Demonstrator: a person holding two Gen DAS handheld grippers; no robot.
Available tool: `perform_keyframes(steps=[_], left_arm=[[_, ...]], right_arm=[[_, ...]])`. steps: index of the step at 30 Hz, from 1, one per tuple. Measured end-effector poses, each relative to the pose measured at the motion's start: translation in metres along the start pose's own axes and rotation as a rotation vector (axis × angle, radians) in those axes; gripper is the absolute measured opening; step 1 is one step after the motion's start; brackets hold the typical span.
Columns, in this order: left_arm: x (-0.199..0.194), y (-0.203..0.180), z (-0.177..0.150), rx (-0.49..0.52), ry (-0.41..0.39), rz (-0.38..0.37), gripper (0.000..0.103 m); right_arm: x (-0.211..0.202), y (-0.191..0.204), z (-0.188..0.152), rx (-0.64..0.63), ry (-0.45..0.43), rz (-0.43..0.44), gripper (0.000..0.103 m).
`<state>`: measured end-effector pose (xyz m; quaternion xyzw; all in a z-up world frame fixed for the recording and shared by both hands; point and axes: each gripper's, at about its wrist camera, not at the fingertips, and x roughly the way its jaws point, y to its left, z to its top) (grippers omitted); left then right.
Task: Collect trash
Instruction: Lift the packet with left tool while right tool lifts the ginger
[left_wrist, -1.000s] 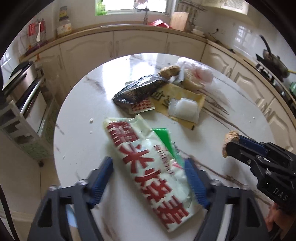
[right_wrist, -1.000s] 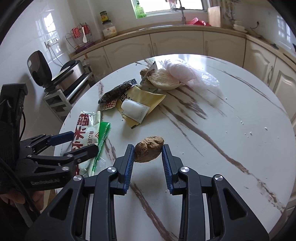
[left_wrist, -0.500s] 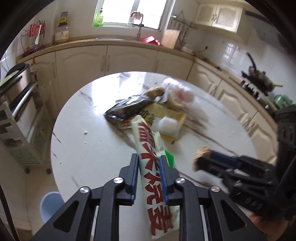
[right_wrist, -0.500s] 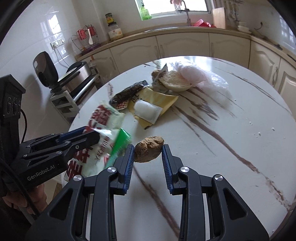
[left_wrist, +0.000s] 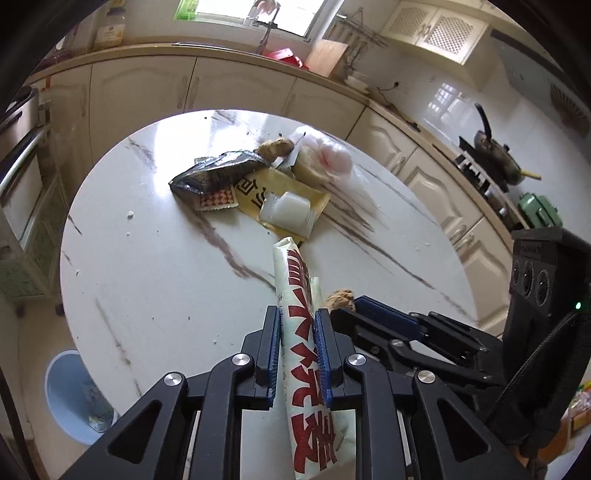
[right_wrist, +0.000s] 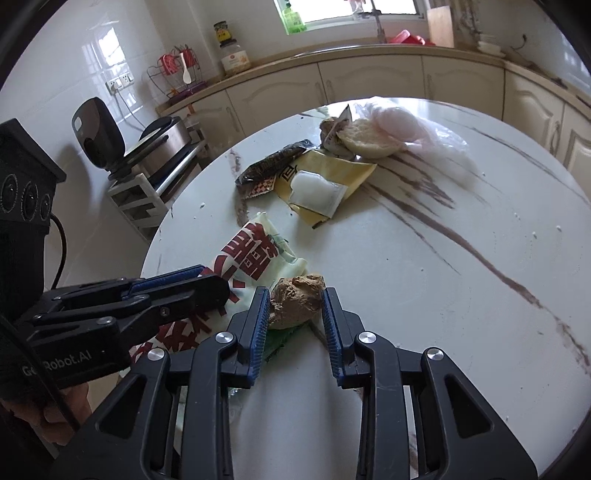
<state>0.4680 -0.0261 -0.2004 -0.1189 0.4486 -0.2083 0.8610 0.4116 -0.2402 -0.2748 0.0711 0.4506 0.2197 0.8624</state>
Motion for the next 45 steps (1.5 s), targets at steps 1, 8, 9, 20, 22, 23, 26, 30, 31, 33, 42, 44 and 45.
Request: perform_keyframes(steps=[1,8,9,20,22,23,26,30,31,33,42,44,45], left_arm=[[0.0,0.001,0.0,-0.004,0.006,0.002,0.015],[0.006,-0.007,-0.002,0.014,0.041,0.062,0.019],[0.006,-0.01,-0.004,0.033,0.037,0.076,0.02],[-0.004,-0.041,-0.032,0.163,0.075,0.157,0.065],[0.0,-0.051,-0.038,0.202,0.09,0.163,0.074],[0.002,-0.055,-0.04,0.219,0.097,0.175,0.075],[0.008,-0.069,-0.046,0.296,0.091,0.255,0.076],[0.01,-0.08,-0.047,0.322,0.065,0.261,0.056],[0.011,-0.083,-0.048,0.334,0.063,0.272,0.055],[0.01,-0.084,-0.051,0.351,0.047,0.274,0.052],[-0.003,-0.063,-0.047,0.267,0.021,0.209,0.049],[-0.006,-0.06,-0.048,0.263,0.021,0.202,0.049],[-0.007,-0.06,-0.047,0.26,0.019,0.202,0.049]], right_arm=[[-0.001,-0.001,-0.001,0.004,-0.001,0.005,0.027],[-0.009,0.001,-0.007,-0.029,-0.012,-0.013,0.027],[-0.012,0.002,-0.008,-0.048,-0.009,-0.039,0.027],[-0.037,-0.007,-0.023,-0.138,0.038,-0.138,0.026],[-0.037,-0.014,-0.024,-0.122,0.041,-0.135,0.026],[-0.038,-0.016,-0.025,-0.115,0.042,-0.126,0.026],[-0.04,-0.019,-0.027,-0.104,0.036,-0.11,0.022],[-0.04,-0.018,-0.028,-0.102,0.031,-0.104,0.022],[-0.04,-0.018,-0.028,-0.104,0.031,-0.106,0.022],[-0.039,-0.017,-0.027,-0.11,0.032,-0.108,0.022],[-0.034,-0.012,-0.025,-0.105,0.031,-0.15,0.03],[-0.03,-0.011,-0.024,-0.1,0.028,-0.159,0.033],[-0.029,-0.011,-0.023,-0.106,0.029,-0.167,0.033]])
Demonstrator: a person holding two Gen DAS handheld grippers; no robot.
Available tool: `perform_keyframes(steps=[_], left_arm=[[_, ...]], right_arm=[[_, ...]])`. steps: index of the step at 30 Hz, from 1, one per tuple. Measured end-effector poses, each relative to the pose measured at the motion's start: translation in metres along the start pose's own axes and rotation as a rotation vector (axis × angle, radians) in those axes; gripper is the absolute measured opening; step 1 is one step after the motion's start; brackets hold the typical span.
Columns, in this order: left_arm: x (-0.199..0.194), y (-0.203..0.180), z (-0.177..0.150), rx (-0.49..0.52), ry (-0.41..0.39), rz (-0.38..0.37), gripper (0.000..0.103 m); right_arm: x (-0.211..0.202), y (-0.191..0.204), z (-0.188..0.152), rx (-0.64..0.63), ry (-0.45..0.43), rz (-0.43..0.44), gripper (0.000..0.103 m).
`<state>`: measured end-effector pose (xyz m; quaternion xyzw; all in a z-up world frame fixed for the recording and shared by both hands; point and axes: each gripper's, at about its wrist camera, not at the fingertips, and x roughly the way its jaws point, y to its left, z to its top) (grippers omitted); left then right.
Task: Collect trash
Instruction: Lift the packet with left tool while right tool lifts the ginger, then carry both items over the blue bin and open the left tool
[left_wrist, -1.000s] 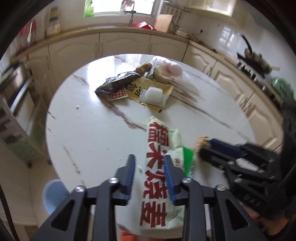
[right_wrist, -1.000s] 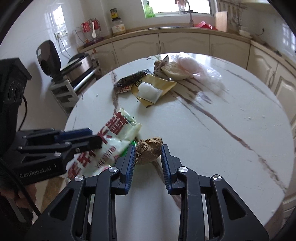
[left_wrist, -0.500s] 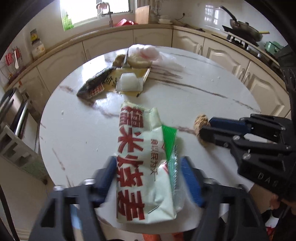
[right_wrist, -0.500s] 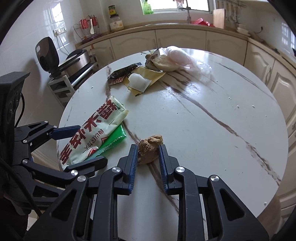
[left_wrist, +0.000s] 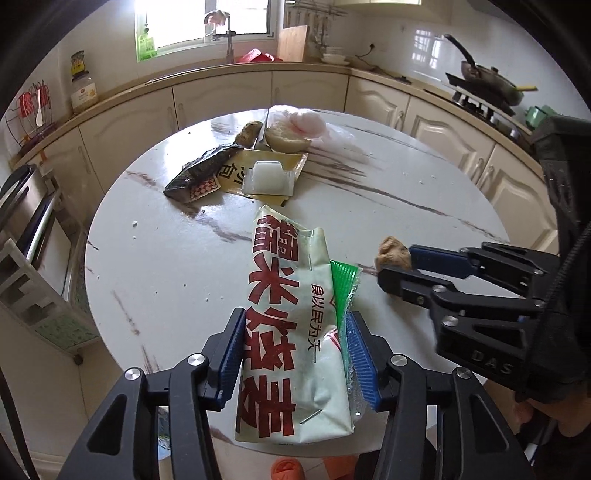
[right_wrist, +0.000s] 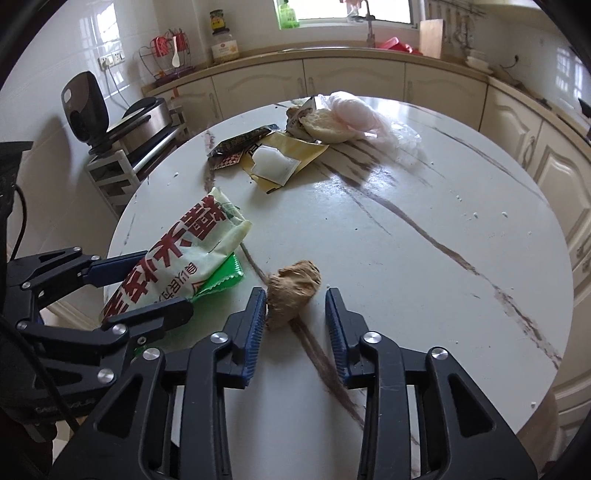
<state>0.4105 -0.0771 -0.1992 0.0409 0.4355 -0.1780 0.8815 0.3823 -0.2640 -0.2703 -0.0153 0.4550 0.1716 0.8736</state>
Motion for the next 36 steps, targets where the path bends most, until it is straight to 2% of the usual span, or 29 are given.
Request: perform_keyframes(steps=[5,7,10,14,20,24,30,36], left_arm=[[-0.008,0.008,-0.003,-0.018,-0.011,-0.032,0.049],[-0.008,0.012,-0.003,-0.025,-0.015,-0.025,0.049],[-0.013,0.016,-0.004,-0.031,-0.027,-0.042,0.049],[-0.022,0.02,-0.003,-0.043,-0.053,-0.063,0.049],[-0.049,0.043,-0.008,-0.097,-0.112,-0.073,0.049],[-0.074,0.076,-0.021,-0.146,-0.151,-0.053,0.049],[-0.116,0.152,-0.065,-0.245,-0.183,0.048,0.049],[-0.125,0.237,-0.129,-0.371,-0.115,0.164,0.049]], right_arm=[[0.008,0.003,0.01,-0.012,0.012,-0.003,0.033],[0.01,0.006,0.011,-0.032,0.013,-0.011,0.027],[0.008,0.009,0.008,-0.046,-0.002,-0.026,0.026],[-0.003,0.01,0.007,-0.023,-0.037,-0.004,0.026],[-0.021,0.033,0.021,-0.028,-0.081,0.075,0.026],[-0.023,0.069,0.033,-0.062,-0.095,0.135,0.026],[-0.001,0.145,0.05,-0.126,-0.093,0.245,0.026],[0.044,0.236,0.056,-0.2,-0.055,0.343,0.026]])
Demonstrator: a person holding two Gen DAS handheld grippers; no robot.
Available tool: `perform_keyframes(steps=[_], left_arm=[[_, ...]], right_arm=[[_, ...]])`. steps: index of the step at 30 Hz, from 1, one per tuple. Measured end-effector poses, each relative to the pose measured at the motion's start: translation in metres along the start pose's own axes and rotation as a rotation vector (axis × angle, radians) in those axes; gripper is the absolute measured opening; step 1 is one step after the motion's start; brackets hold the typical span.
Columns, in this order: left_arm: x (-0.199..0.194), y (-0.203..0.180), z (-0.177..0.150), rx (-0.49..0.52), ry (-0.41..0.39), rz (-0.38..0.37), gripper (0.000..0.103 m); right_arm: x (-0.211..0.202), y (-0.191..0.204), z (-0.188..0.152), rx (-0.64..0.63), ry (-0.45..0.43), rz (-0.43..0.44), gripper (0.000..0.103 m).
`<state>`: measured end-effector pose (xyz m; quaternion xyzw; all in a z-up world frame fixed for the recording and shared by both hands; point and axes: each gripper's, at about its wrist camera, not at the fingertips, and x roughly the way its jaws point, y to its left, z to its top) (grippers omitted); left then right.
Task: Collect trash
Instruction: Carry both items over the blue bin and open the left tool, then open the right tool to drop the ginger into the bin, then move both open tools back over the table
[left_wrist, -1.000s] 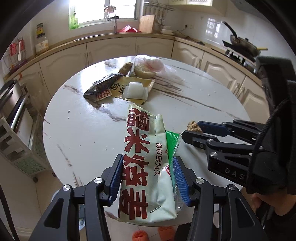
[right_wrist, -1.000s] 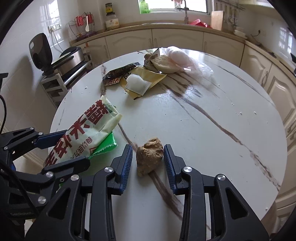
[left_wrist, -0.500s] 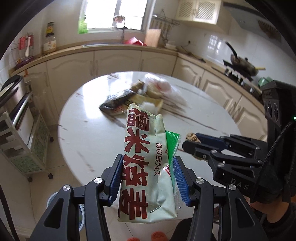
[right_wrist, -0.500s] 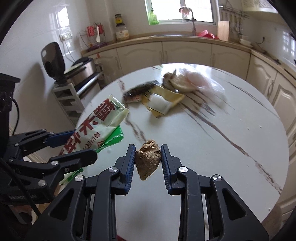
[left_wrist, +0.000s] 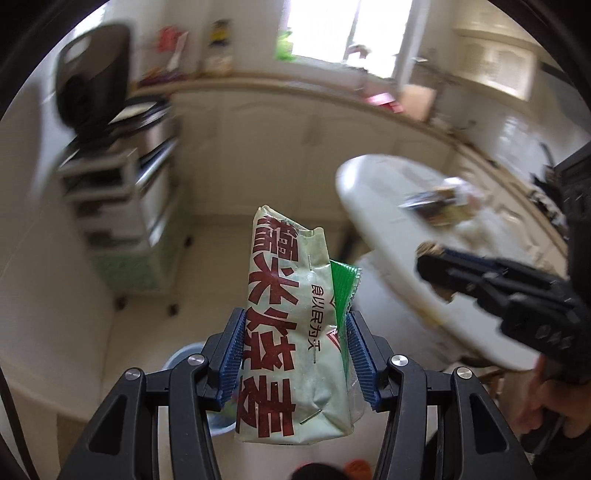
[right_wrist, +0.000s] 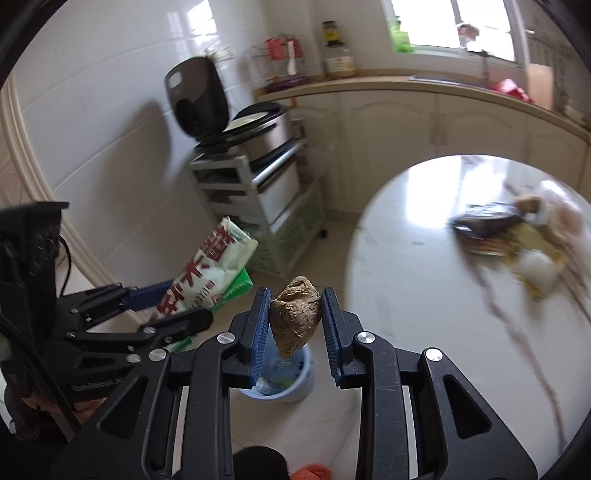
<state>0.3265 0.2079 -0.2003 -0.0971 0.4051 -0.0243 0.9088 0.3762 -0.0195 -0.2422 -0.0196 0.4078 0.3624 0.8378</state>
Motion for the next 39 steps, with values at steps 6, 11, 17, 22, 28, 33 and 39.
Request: perform_keyframes(steps=[6,11,17,22,28,33,39], left_arm=[[0.046,0.079,-0.028,-0.124,0.132,0.067,0.049],[0.085,0.114,-0.036,-0.178,0.212,0.082,0.053],[0.109,0.14,-0.032,-0.241,0.253,0.116,0.06],[0.113,0.152,-0.025,-0.279,0.24,0.138,0.061],[0.079,0.159,-0.028,-0.313,0.183,0.225,0.064],[0.039,0.135,-0.029,-0.295,0.118,0.265,0.066],[0.0,0.085,-0.02,-0.25,0.028,0.26,0.07]], right_arm=[[0.097,0.049,-0.002,-0.058,0.114,0.043,0.026],[0.164,0.06,-0.009,-0.061,0.198,0.053,0.026],[0.217,0.065,-0.017,-0.037,0.261,0.073,0.027],[0.242,0.063,-0.026,0.005,0.289,0.093,0.027],[0.25,0.066,-0.026,0.037,0.294,0.138,0.029],[0.228,0.069,-0.015,0.051,0.257,0.141,0.055],[0.152,0.062,0.011,0.035,0.134,0.097,0.061]])
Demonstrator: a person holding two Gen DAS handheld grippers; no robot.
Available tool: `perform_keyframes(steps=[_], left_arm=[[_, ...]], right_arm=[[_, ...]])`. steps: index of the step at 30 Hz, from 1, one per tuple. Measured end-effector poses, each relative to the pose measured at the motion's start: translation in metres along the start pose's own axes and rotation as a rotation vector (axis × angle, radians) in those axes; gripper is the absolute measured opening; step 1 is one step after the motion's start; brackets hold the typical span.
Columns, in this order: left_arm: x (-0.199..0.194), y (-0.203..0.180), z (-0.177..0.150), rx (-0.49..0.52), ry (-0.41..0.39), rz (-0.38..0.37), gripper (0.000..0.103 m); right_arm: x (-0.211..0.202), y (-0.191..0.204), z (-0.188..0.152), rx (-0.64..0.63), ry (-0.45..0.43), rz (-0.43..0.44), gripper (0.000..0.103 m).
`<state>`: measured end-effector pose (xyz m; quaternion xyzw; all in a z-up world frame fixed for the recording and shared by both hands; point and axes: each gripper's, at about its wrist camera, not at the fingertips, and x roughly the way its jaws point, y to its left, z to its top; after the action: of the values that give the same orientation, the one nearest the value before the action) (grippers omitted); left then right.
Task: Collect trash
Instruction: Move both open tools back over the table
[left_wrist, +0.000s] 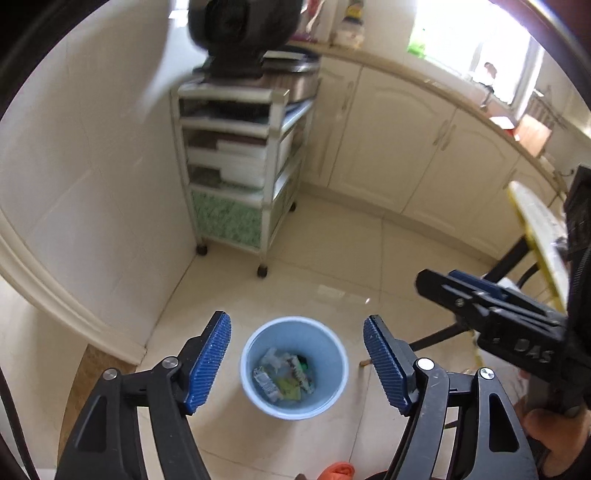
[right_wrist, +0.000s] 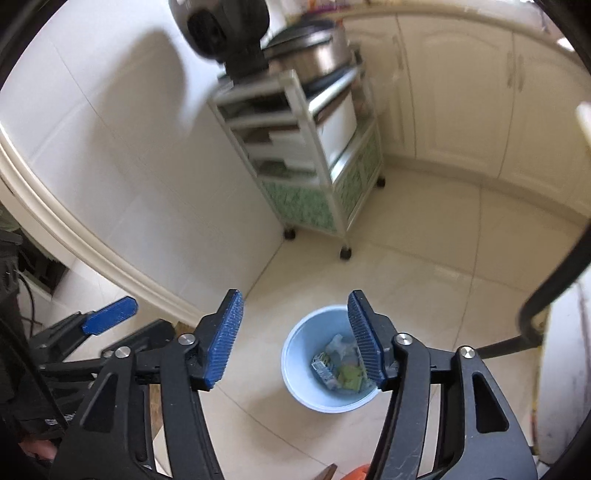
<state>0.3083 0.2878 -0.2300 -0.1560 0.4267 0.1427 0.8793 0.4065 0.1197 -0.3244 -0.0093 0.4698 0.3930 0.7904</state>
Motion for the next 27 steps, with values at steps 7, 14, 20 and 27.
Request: perform_keyframes(steps=[7,14,20,27], left_arm=[[-0.065,-0.079,0.001,0.112,-0.13,-0.101,0.08],[-0.089,-0.212,-0.009,0.338,-0.2,-0.219,0.09],[-0.059,-0.314,-0.007,0.496,-0.151,-0.308,0.091],[0.008,-0.399,0.027,0.55,-0.076,-0.299,0.091]], right_arm=[[-0.125,-0.022,0.009,-0.033,-0.189,-0.118,0.087],[-0.238,-0.096,-0.007,0.036,-0.292,-0.29,0.097],[-0.298,-0.173,-0.032,0.13,-0.3,-0.423,0.099],[-0.322,-0.261,-0.052,0.218,-0.243,-0.515,0.1]])
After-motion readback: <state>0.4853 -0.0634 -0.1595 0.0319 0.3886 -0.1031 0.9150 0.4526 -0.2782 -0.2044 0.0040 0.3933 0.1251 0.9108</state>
